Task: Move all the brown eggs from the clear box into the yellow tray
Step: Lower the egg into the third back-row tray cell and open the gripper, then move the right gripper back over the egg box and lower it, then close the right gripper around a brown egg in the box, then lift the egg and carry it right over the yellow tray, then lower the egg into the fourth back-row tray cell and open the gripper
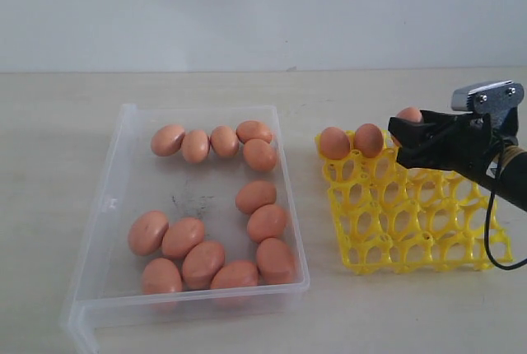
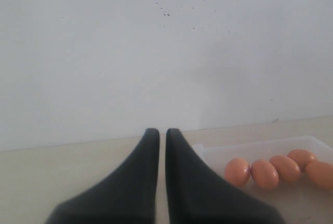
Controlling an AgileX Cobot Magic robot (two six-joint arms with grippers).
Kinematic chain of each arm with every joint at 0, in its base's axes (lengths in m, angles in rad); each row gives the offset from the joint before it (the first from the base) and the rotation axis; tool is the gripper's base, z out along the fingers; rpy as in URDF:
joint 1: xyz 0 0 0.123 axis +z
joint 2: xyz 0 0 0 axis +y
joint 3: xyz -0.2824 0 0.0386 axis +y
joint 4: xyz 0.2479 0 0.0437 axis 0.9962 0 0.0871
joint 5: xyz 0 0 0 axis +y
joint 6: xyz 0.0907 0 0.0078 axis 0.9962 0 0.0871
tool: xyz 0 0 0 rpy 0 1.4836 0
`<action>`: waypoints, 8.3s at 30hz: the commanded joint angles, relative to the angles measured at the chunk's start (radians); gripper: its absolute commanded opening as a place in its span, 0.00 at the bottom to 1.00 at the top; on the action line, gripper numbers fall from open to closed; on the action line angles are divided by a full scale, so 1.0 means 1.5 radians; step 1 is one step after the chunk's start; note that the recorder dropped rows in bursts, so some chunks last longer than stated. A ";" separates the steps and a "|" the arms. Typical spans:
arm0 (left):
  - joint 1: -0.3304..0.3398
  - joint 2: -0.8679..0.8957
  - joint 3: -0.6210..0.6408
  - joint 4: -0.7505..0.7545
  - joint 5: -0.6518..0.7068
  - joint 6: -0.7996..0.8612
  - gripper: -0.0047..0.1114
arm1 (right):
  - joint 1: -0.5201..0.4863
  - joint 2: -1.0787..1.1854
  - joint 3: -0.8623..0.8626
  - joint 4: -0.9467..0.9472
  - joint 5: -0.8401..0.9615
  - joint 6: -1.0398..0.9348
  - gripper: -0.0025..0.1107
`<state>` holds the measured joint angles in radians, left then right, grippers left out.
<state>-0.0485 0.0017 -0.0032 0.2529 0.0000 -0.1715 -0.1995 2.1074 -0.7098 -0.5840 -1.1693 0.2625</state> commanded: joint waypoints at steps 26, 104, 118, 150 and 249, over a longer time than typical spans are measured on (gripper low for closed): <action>-0.005 -0.001 0.002 -0.001 0.000 0.001 0.07 | 0.000 0.000 -0.002 0.006 0.066 -0.020 0.02; -0.005 -0.001 0.002 -0.001 0.000 0.001 0.07 | 0.480 -0.085 -0.558 0.525 1.349 -1.001 0.39; -0.005 -0.001 0.002 -0.001 0.000 0.001 0.07 | 0.480 -0.015 -0.558 0.529 1.291 -1.008 0.39; -0.005 -0.001 0.002 -0.001 0.000 0.001 0.07 | 0.479 0.068 -0.622 0.446 1.217 -0.902 0.56; -0.005 -0.001 0.002 -0.001 0.000 0.001 0.07 | -0.158 -0.149 0.120 -0.136 -0.034 0.159 0.02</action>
<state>-0.0485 0.0017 -0.0032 0.2529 0.0000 -0.1715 -0.4170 1.8957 -0.5480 -0.8004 -1.2090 0.4955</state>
